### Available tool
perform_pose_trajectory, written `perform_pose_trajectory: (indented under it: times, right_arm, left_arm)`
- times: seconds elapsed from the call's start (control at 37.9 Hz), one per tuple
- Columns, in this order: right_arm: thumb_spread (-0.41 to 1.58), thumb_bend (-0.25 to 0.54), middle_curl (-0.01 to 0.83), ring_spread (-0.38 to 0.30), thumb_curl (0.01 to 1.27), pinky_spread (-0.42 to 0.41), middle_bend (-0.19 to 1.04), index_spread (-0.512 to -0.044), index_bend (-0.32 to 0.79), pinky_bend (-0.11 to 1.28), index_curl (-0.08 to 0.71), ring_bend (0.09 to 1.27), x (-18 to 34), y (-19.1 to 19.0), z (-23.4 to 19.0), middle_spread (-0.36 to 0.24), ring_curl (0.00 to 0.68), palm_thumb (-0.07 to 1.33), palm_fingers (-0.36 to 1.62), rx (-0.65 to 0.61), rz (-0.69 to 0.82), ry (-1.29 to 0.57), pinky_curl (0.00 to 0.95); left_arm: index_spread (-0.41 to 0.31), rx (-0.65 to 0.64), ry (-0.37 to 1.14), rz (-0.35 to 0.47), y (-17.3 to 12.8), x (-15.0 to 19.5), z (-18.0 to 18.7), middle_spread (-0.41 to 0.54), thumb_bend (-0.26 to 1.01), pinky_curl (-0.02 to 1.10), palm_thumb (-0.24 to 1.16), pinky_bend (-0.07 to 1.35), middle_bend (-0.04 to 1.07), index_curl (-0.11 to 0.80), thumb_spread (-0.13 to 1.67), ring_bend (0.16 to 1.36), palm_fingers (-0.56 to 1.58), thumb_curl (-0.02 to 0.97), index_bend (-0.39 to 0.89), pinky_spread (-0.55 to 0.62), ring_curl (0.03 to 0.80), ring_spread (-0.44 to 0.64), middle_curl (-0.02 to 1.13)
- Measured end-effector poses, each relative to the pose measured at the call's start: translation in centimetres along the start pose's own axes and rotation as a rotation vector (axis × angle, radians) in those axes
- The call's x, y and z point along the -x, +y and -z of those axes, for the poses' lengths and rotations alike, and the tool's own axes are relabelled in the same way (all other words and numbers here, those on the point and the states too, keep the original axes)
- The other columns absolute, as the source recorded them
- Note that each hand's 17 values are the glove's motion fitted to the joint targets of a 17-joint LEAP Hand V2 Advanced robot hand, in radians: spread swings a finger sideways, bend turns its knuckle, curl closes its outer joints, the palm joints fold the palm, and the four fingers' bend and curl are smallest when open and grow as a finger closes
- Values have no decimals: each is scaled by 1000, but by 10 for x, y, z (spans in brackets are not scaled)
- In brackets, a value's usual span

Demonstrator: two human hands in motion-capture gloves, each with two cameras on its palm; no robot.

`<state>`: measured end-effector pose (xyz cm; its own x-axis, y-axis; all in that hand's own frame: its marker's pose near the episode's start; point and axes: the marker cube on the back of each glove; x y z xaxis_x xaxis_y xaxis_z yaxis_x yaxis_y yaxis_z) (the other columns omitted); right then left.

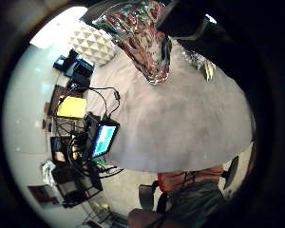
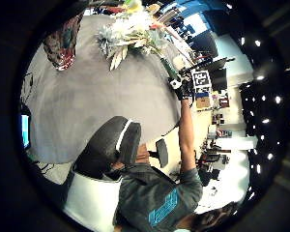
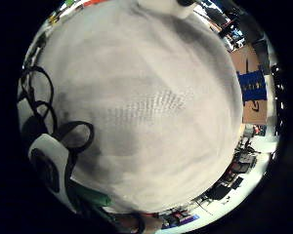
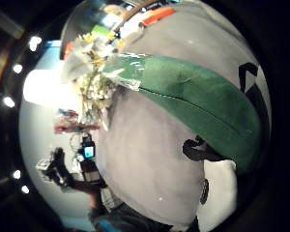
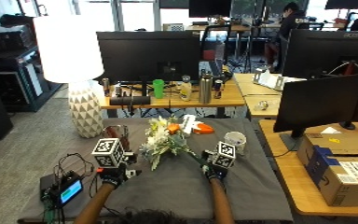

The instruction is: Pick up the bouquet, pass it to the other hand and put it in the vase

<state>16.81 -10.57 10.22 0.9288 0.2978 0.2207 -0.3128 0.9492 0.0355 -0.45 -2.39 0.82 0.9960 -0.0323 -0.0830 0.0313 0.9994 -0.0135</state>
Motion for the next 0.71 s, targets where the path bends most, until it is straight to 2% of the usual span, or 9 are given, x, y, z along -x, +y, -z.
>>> perform_pose_trajectory:
  times: [0.05, 0.11, 0.18, 0.32, 0.42, 0.58, 0.71]
  right_arm:
    - [724, -24, 538, -188, 579, -267, 636, -246, 183, 637, 380, 877, 5, -9, 0, -155, 507, 983, 1442, -19, 11, -82, 435]
    - [723, -23, 547, -192, 586, -276, 651, -245, 189, 650, 391, 889, 15, 0, 18, -158, 512, 983, 1434, -45, 21, -167, 441]
    - [719, -24, 557, -195, 596, -288, 672, -244, 196, 664, 408, 905, 23, -8, 30, -162, 519, 982, 1423, -130, 52, -280, 450]
    - [717, -24, 570, -194, 610, -296, 696, -241, 196, 688, 434, 925, 50, 3, 67, -168, 526, 978, 1412, -236, 133, -547, 461]
    - [721, -22, 579, -194, 620, -299, 713, -239, 195, 697, 452, 934, 67, 13, 83, -166, 529, 980, 1403, -283, 182, -685, 467]
    - [725, -24, 586, -194, 632, -302, 723, -239, 200, 707, 479, 943, 95, 23, 93, -166, 530, 977, 1396, -306, 261, -873, 471]
    - [731, -25, 592, -194, 640, -303, 733, -238, 204, 709, 499, 944, 130, 38, 94, -166, 529, 974, 1394, -275, 358, -1029, 473]
  left_arm:
    - [-47, -22, 18, -6, -3, -2, 5, 100, -28, 338, 245, 373, 197, 243, 966, 630, 303, 297, 124, 461, 290, 250, 364]
    - [-47, -52, 42, -17, -7, -5, 10, 100, -28, 338, 246, 371, 196, 244, 967, 634, 304, 297, 122, 461, 291, 251, 364]
    - [-47, -94, 97, -30, -10, -13, 18, 100, -28, 339, 246, 374, 198, 243, 967, 631, 311, 297, 120, 458, 290, 250, 365]
    - [-58, -189, 275, -13, -13, -38, 40, 78, -21, 332, 259, 359, 210, 255, 974, 623, 403, 298, 149, 442, 285, 219, 368]
    - [-61, -224, 408, -27, -19, -55, 53, 59, -15, 331, 286, 333, 225, 266, 984, 608, 437, 301, 147, 433, 285, 200, 377]
    - [-39, -215, 697, -129, -38, -85, 74, 39, -11, 336, 339, 321, 239, 262, 993, 603, 446, 311, 116, 418, 292, 185, 389]
    - [-23, -102, 1057, -196, -69, -113, 89, 27, -6, 346, 400, 344, 242, 247, 992, 613, 467, 323, 90, 401, 297, 163, 393]
